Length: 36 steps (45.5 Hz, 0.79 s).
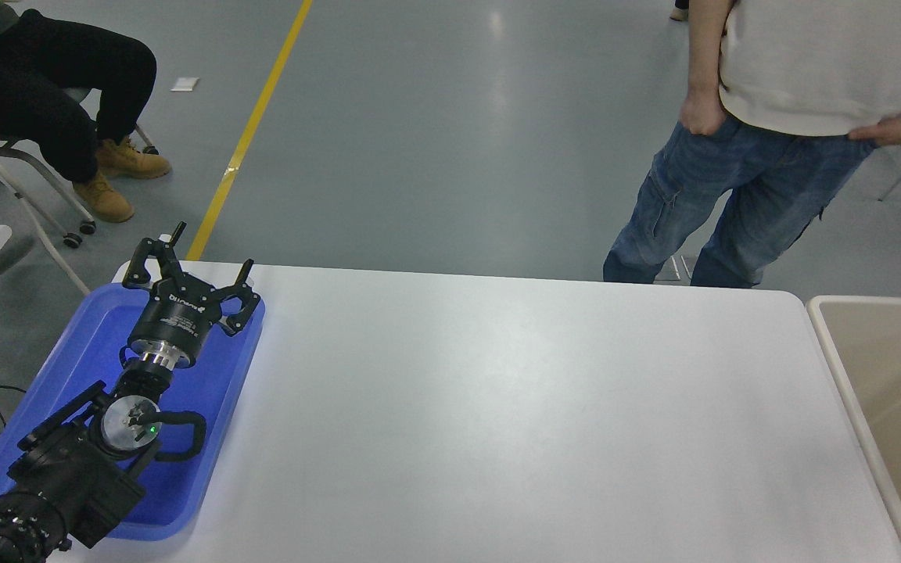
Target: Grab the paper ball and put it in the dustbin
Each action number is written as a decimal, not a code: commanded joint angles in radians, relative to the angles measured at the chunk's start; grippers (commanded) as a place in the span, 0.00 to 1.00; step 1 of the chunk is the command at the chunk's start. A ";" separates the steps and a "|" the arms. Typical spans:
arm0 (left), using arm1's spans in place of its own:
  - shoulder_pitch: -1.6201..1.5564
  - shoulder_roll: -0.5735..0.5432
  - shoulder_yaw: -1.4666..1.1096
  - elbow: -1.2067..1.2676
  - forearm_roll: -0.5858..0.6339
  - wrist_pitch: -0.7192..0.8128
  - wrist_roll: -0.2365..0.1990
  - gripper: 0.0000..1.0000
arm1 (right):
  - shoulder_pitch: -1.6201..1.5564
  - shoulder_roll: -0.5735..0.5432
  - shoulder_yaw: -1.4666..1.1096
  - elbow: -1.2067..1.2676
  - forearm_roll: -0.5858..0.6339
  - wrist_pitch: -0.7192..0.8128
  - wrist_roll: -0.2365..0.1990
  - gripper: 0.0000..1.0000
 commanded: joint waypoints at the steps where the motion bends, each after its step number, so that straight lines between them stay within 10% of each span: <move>1: 0.000 0.000 0.001 0.000 0.000 0.000 0.001 1.00 | 0.150 0.022 0.196 0.038 -0.001 0.002 0.009 1.00; 29: 0.000 0.000 0.001 0.000 0.000 0.000 0.000 1.00 | 0.233 0.065 0.723 0.363 -0.009 0.005 0.085 1.00; 36: 0.000 0.000 0.001 0.000 0.000 0.000 0.000 1.00 | 0.223 0.070 0.786 0.414 -0.020 0.006 0.257 1.00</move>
